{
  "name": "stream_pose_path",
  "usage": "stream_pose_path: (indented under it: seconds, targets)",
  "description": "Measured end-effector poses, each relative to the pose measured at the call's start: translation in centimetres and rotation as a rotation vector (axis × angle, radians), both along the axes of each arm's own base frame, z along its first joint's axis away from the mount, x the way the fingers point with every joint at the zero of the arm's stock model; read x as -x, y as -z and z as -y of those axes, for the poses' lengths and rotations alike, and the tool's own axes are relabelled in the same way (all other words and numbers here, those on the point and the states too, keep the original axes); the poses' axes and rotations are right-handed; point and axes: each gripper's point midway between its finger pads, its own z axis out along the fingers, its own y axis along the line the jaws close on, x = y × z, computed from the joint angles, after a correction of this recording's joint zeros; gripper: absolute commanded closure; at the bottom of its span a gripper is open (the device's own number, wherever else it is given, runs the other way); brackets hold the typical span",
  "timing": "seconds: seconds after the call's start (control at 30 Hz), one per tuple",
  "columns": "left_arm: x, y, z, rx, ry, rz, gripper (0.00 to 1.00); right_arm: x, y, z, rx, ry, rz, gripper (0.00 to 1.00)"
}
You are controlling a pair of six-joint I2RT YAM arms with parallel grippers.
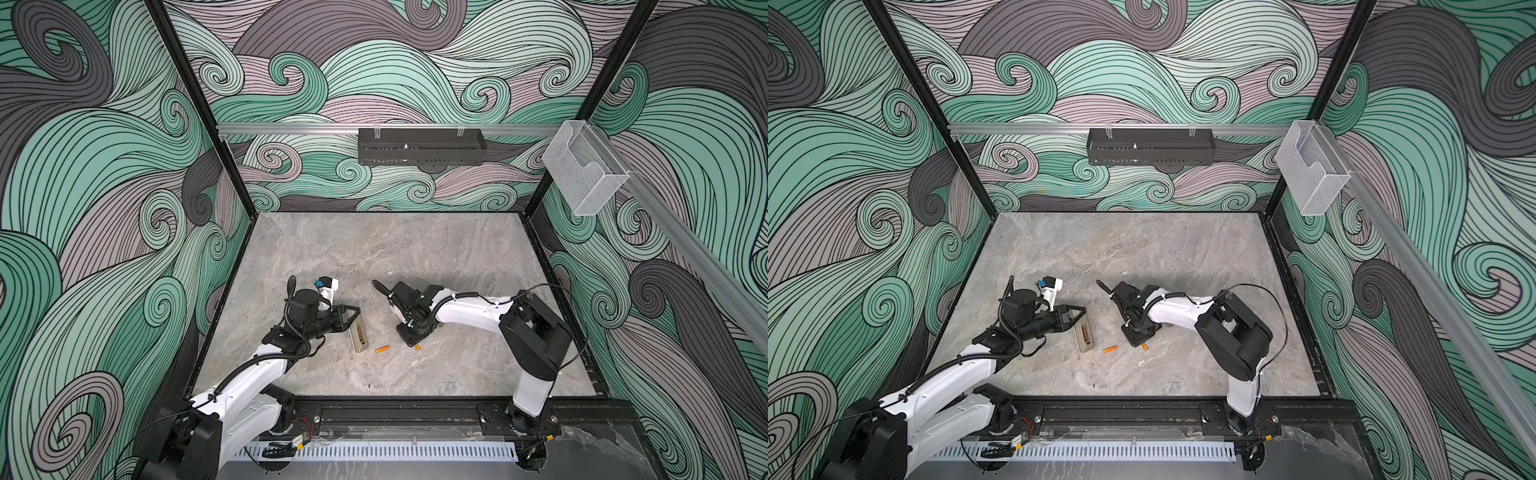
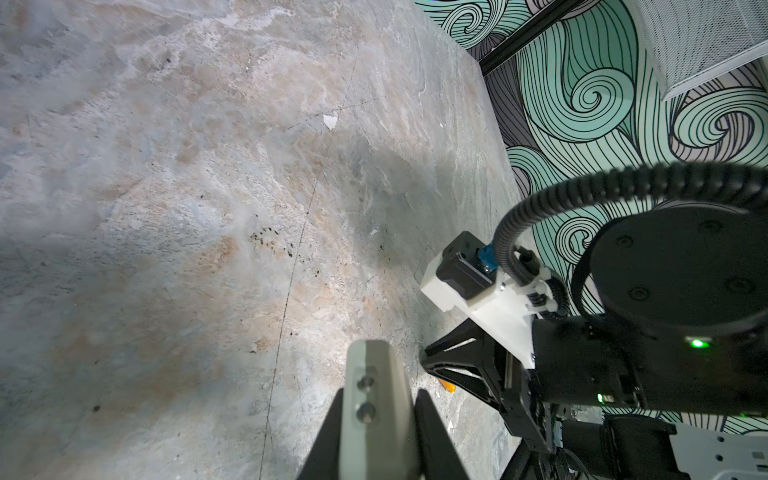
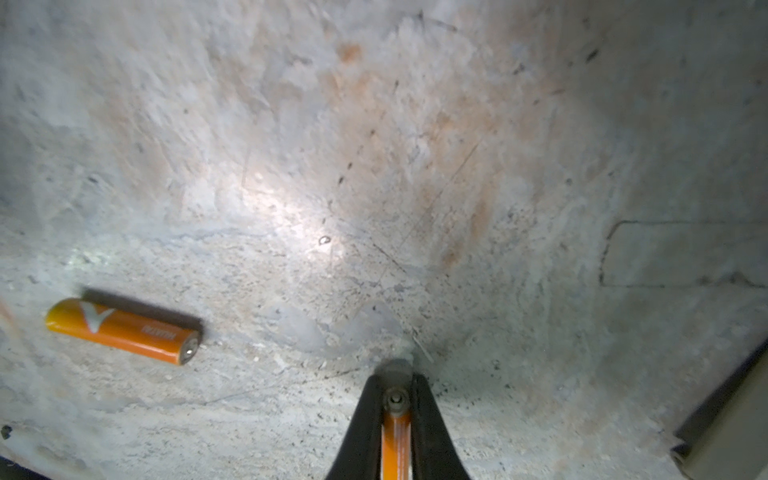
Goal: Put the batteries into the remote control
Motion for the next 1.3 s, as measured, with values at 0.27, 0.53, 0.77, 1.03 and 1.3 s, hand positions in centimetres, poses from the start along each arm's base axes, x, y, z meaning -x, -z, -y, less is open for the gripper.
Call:
stream_pose_path:
  seconds: [0.27, 0.53, 0.77, 1.03, 1.3]
  targets:
    - [0.0, 0.2, 0.0, 0.001, -0.002, -0.009, 1.00, 0.0, -0.3, -0.1, -0.008, -0.004, 0.005, 0.87]
    - [-0.1, 0.3, 0.1, 0.007, -0.007, -0.017, 1.00, -0.3, -1.8, -0.6, -0.055, -0.013, 0.038, 0.89]
    - [-0.2, 0.2, 0.1, 0.016, -0.011, -0.027, 1.00, -0.2, -2.5, -0.7, -0.091, -0.017, 0.060, 0.90]
    - [-0.4, -0.2, 0.3, 0.035, -0.019, -0.031, 1.00, 0.0, -4.2, -0.9, -0.187, -0.025, 0.118, 0.91]
    - [-0.6, -0.7, 0.5, 0.062, -0.023, -0.030, 1.00, 0.0, -5.8, -0.9, -0.279, -0.036, 0.196, 0.93]
